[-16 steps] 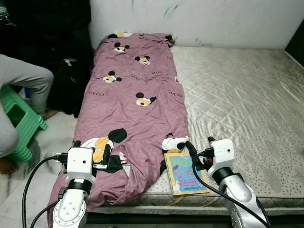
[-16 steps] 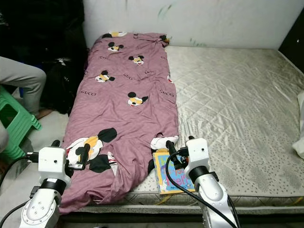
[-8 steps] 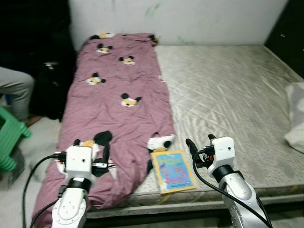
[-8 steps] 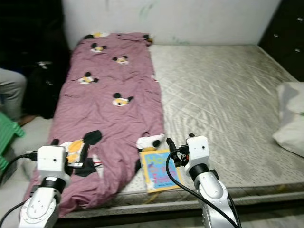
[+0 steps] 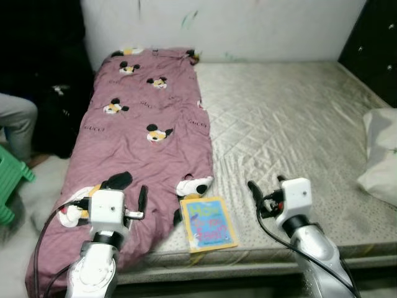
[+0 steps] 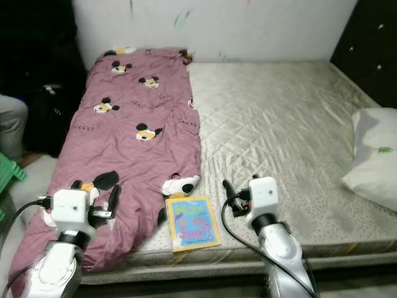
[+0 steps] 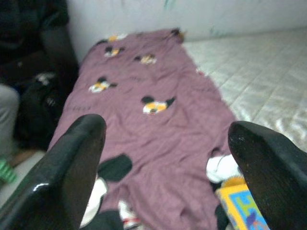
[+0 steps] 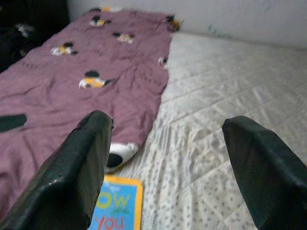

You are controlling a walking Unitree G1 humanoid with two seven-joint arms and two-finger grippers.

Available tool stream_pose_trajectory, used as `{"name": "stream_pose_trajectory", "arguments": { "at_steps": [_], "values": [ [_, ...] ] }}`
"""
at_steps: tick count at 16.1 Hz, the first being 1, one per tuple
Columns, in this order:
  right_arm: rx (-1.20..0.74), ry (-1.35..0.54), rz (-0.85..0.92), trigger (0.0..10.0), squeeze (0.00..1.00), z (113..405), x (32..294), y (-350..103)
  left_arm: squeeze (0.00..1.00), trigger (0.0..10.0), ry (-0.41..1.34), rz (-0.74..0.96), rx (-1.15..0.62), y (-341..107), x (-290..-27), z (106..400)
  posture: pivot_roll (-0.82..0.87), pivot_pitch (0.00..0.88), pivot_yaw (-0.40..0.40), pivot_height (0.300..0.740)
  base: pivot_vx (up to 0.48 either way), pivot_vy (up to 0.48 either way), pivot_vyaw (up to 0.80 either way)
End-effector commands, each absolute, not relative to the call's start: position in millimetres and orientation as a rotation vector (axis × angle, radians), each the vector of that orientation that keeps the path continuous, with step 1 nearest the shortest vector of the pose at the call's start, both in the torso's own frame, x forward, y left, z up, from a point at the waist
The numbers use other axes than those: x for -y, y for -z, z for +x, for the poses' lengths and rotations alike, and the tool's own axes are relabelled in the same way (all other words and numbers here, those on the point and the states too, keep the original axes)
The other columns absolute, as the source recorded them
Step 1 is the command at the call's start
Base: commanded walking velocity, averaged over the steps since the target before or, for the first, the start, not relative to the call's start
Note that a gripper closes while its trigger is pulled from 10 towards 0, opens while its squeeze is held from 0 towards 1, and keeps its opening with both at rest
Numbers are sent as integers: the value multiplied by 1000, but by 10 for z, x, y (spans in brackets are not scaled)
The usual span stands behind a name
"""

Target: Clean up the room

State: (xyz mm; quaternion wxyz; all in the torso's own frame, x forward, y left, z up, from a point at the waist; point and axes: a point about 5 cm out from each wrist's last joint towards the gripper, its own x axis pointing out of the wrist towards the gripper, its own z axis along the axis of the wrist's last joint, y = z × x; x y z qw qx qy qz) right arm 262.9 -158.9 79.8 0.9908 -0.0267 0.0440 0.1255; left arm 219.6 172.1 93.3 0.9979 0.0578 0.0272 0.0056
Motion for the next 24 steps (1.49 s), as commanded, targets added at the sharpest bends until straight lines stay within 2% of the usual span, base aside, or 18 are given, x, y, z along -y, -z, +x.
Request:
{"name": "stream_pose_trajectory", "arguments": {
  "at_steps": [1,12,20,24],
  "values": [
    [-87,-232,-63,10000,0,2627,1650,-807,0,10000,4,114,-61,-929,-1695,2202,-5,78,-38,740,0,-319,0],
    [-99,-234,-54,10000,0,2610,1665,-788,0,10000,9,107,-67,-919,-1680,2181,-4,77,-42,740,0,-318,-122],
    [-101,-239,-53,10000,0,2603,1656,-778,0,10000,46,67,-43,-940,-1660,2175,-6,71,-42,740,0,0,0],
    [-101,-240,-56,10000,0,2601,1657,-775,0,10000,62,60,-38,-941,-1647,2175,-6,69,-42,740,274,0,0]
  ]
}}
